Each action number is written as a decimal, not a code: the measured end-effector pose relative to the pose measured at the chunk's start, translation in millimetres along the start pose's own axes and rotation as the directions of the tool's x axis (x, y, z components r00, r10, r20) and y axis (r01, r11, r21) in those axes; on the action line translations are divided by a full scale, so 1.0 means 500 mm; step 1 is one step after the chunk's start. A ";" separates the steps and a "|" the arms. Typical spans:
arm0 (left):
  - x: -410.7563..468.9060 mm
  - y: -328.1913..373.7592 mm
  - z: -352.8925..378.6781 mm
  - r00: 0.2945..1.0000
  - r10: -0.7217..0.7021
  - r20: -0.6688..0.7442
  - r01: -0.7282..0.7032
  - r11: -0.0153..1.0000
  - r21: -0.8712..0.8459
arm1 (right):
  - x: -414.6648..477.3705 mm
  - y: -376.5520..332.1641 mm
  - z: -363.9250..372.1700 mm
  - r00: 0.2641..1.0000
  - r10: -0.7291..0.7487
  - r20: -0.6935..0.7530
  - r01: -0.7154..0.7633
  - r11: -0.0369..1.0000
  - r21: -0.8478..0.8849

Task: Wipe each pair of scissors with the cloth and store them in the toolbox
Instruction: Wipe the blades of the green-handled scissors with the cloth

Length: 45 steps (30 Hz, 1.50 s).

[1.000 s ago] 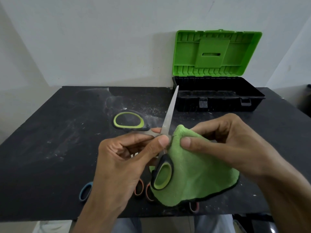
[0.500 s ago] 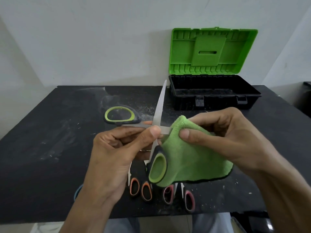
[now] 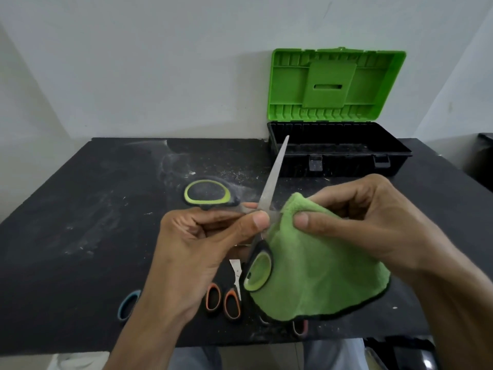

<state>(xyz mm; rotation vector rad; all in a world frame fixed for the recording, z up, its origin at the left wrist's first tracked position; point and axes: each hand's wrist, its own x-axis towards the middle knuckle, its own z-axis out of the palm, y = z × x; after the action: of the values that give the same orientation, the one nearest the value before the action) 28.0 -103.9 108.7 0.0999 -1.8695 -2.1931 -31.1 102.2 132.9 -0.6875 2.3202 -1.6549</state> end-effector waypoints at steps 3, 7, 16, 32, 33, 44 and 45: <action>0.001 -0.005 -0.006 0.998 -0.040 -0.038 0.038 0.998 -0.044 | -0.006 0.001 -0.010 0.998 -0.014 -0.058 0.016 0.999 0.032; 0.004 -0.003 0.001 0.996 -0.088 -0.019 0.084 0.988 -0.131 | 0.002 -0.004 0.007 0.995 -0.053 -0.085 0.063 0.990 0.123; 0.001 0.005 -0.011 0.995 -0.098 -0.023 0.093 0.982 -0.165 | 0.013 -0.002 0.008 0.996 -0.051 -0.070 0.062 0.985 0.163; -0.014 0.007 -0.002 0.987 -0.151 0.060 0.158 0.979 -0.126 | -0.011 -0.024 0.024 0.990 -0.013 -0.137 0.047 0.967 0.250; -0.014 0.007 -0.002 0.988 -0.146 0.051 0.152 0.980 -0.128 | -0.012 -0.025 0.025 0.990 -0.005 -0.143 0.041 0.967 0.252; -0.018 0.019 0.005 0.998 -0.062 0.010 0.062 0.994 -0.091 | -0.013 -0.035 0.017 0.997 -0.027 -0.065 0.030 0.998 0.051; -0.019 0.020 0.004 0.998 -0.059 0.012 0.060 0.994 -0.089 | -0.015 -0.035 0.015 0.998 -0.024 -0.066 0.027 0.998 0.052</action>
<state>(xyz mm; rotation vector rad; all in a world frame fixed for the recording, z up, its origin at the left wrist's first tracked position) 38.4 -100.9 117.6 0.1304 -1.7919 -2.3165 -17.1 95.0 146.0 -0.6642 2.3115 -1.7693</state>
